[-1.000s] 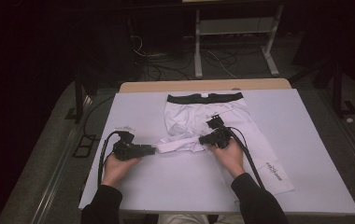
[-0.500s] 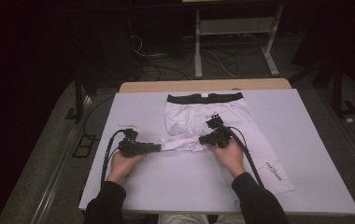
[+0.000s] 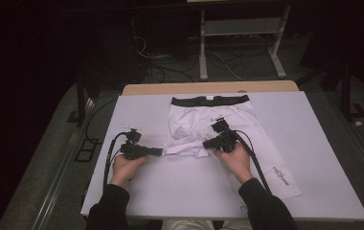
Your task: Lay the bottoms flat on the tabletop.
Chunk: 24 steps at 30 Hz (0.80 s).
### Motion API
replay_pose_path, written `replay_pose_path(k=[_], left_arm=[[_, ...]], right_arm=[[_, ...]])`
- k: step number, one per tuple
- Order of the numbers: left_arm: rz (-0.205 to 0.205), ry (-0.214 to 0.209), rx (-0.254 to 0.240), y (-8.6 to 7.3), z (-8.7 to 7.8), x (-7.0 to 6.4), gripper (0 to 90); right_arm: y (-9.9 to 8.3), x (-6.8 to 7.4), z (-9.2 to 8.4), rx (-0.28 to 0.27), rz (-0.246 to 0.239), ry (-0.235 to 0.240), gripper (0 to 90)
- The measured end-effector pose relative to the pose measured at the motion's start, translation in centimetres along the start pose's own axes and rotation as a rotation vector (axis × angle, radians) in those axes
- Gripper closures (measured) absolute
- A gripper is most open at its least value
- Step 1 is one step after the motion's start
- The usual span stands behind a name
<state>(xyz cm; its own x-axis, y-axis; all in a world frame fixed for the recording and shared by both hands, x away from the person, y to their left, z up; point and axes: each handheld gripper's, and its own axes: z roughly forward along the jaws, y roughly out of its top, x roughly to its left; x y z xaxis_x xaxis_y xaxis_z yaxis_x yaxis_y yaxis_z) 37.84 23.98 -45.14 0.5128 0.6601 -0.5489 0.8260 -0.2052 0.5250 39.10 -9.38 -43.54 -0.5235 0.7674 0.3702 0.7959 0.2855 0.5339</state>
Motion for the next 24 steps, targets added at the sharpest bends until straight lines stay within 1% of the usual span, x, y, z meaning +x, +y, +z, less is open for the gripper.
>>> replay_pose_path(k=[1, 2, 3, 4, 6, 8, 9, 10, 11, 14, 15, 16, 17, 18, 19, 20, 21, 24], left_arm=[[0.015, 0.028, 0.016, 0.0, -0.2, -0.2, 88.5], [0.033, 0.053, 0.025, -0.1, -0.5, -0.4, 88.5], [0.043, 0.064, 0.024, -0.1, -0.8, -0.5, 88.5], [0.045, 0.078, 0.022, -0.1, -1.0, -0.6, 88.5], [0.072, 0.135, 0.014, -0.1, -1.6, -0.9, 88.4], [0.067, 0.14, -0.002, -0.2, -2.1, -1.0, 88.3], [0.066, 0.141, -0.009, -0.2, -2.3, -0.9, 88.4], [0.064, 0.144, -0.014, -0.3, -2.3, -0.8, 88.4], [0.057, 0.143, -0.014, -0.3, -2.3, -0.7, 88.4], [0.051, 0.14, -0.013, -0.3, -2.1, -0.6, 88.3], [0.047, 0.136, -0.016, -0.3, -1.9, -0.6, 88.3], [0.046, 0.136, -0.015, -0.3, -1.8, -0.6, 88.3], [0.05, 0.14, -0.012, -0.2, -1.7, -0.6, 88.2], [0.052, 0.14, -0.012, -0.2, -1.6, -0.6, 88.2], [0.051, 0.135, -0.013, -0.2, -1.6, -0.6, 88.2], [0.048, 0.128, -0.017, -0.2, -1.5, -0.6, 88.2], [0.043, 0.124, -0.018, -0.2, -1.6, -0.5, 88.2], [0.036, 0.122, -0.021, -0.2, -1.6, -0.4, 88.1]], right_arm=[[0.0, 0.5, -0.4, -0.004, -0.01, 0.012, 83.6], [0.0, 0.5, -0.4, -0.004, -0.01, 0.012, 83.6], [0.1, 0.7, -0.6, -0.004, -0.017, 0.016, 83.7], [0.3, 0.9, -0.8, -0.007, -0.03, 0.021, 83.7], [0.5, 1.3, -0.9, -0.01, -0.029, 0.041, 83.4], [0.7, 1.5, -1.0, -0.012, -0.013, 0.087, 82.7], [0.9, 1.8, -1.1, -0.015, -0.011, 0.102, 81.0], [0.9, 1.8, -1.1, -0.015, -0.011, 0.102, 81.0], [1.0, 1.9, -1.1, -0.02, -0.019, 0.097, 78.9], [1.1, 2.0, -0.6, -0.047, -0.011, 0.075, 69.3], [1.1, 1.7, 0.0, -0.072, -0.012, 0.073, 68.7], [1.1, 1.7, 0.0, -0.072, -0.012, 0.073, 67.3], [1.1, 1.4, 0.7, -0.089, -0.012, 0.053, 63.3], [1.1, 1.4, 0.7, -0.089, -0.012, 0.053, 63.3], [1.1, 1.3, 0.9, -0.103, -0.009, 0.046, 62.9], [1.1, 1.1, 1.2, -0.136, -0.01, 0.038, 60.3], [1.2, 1.1, 1.2, -0.152, -0.012, 0.04, 59.9], [1.2, 1.2, 1.1, -0.165, -0.011, 0.052, 57.9]])
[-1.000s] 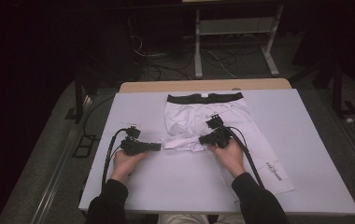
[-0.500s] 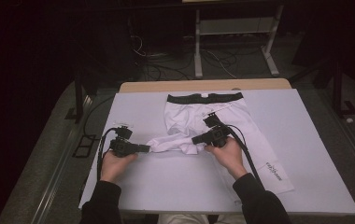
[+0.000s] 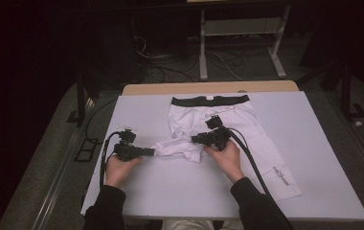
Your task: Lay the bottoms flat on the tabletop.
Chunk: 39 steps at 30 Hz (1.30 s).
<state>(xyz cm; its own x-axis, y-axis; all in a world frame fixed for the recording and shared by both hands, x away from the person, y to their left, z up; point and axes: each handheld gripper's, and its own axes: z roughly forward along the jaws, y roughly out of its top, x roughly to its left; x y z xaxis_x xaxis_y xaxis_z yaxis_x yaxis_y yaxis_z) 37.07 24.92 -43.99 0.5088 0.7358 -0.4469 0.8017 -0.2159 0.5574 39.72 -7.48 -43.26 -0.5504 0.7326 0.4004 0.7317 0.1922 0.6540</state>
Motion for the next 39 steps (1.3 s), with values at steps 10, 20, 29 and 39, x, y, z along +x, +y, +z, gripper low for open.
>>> replay_pose_path(k=[10, 20, 29, 39], left_arm=[[-0.01, -0.009, -0.004, -0.1, 0.0, 0.1, 88.1], [-0.013, -0.005, 0.009, -0.2, 0.1, 0.2, 88.1], [-0.019, -0.001, 0.013, -0.3, 0.1, 0.3, 88.1], [-0.011, -0.007, 0.005, -0.2, -0.4, 0.2, 88.1]], right_arm=[[-0.8, 0.4, -2.3, 0.028, 0.003, 0.003, 52.5], [-2.1, -0.7, -2.1, 0.099, 0.047, 0.028, 55.7], [-2.0, -1.4, -1.7, 0.092, 0.107, 0.082, 79.2], [-2.1, -0.7, -2.2, 0.101, 0.081, 0.088, 88.0]])
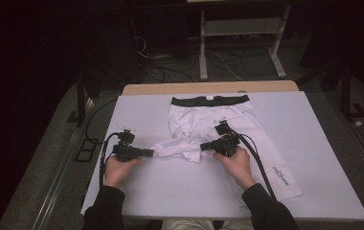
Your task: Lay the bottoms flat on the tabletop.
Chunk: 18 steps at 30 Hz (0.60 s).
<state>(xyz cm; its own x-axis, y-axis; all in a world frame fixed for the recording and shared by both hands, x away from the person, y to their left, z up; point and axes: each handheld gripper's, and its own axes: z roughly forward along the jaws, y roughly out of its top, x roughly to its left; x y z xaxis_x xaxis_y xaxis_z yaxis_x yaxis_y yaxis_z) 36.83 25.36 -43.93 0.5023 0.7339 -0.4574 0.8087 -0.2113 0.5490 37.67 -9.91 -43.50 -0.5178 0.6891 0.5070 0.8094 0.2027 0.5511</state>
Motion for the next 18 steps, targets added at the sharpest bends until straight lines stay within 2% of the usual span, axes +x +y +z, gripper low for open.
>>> replay_pose_path(k=[3, 5, 9, 13, 18], left_arm=[[-0.016, -0.007, -0.007, -0.1, -0.3, 0.1, 88.1], [-0.013, -0.006, 0.006, -0.2, -0.4, 0.0, 88.1], [0.045, -0.01, 0.045, -0.4, -1.3, -1.0, 88.1], [0.12, 0.012, 0.118, -1.2, -2.4, -1.8, 88.1], [0.105, -0.033, 0.152, -2.3, -2.8, -1.4, 88.1]], right_arm=[[-0.3, 0.9, -0.6, 0.004, -0.013, 0.02, 88.2], [-0.5, 1.5, -1.0, 0.009, -0.021, 0.04, 88.3], [-1.9, 3.2, -1.6, 0.047, -0.061, 0.051, 88.3], [-4.3, 4.5, -1.7, 0.086, -0.083, 0.064, 88.3], [-7.2, 5.2, -1.4, 0.107, -0.073, 0.102, 88.3]])
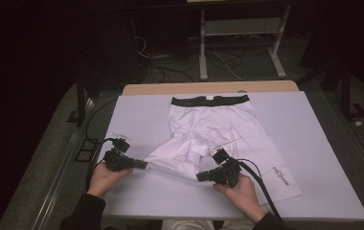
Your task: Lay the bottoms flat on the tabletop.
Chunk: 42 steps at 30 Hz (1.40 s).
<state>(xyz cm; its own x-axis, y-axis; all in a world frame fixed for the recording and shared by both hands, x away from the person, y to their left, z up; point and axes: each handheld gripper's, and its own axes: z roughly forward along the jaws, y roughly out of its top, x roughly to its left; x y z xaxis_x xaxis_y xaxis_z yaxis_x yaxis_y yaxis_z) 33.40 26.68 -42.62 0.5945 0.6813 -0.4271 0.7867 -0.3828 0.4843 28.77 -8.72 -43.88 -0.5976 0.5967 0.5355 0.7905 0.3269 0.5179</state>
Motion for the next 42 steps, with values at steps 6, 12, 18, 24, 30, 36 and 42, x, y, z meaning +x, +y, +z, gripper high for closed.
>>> replay_pose_path(k=[6, 12, 18, 24, 30, 36, 42], left_arm=[[0.001, -0.054, 0.047, -0.2, -0.3, -0.1, 88.2], [0.016, -0.079, 0.113, -0.3, -1.0, -0.2, 88.3], [0.034, -0.077, 0.174, -1.3, -1.2, -0.3, 88.3], [0.046, -0.078, 0.179, -2.3, -1.6, -0.8, 88.3], [0.055, -0.079, 0.181, -2.7, -1.7, -1.8, 88.3], [0.098, -0.085, 0.21, -2.5, -1.6, -3.3, 88.3], [0.116, -0.058, 0.269, -2.2, -1.0, -3.6, 88.2]], right_arm=[[-1.6, 0.9, -0.1, -0.004, -0.002, 0.047, 88.5], [-2.5, 1.9, 0.0, 0.017, -0.022, 0.07, 88.5], [-3.3, 2.8, 0.9, 0.065, -0.041, 0.093, 88.4], [-3.9, 3.7, 1.5, 0.101, -0.064, 0.107, 88.4], [-4.4, 3.8, 1.4, 0.115, -0.065, 0.107, 88.4], [-4.8, 3.4, 1.0, 0.116, -0.057, 0.106, 88.4], [-5.1, 3.4, 0.7, 0.119, -0.055, 0.118, 88.4]])
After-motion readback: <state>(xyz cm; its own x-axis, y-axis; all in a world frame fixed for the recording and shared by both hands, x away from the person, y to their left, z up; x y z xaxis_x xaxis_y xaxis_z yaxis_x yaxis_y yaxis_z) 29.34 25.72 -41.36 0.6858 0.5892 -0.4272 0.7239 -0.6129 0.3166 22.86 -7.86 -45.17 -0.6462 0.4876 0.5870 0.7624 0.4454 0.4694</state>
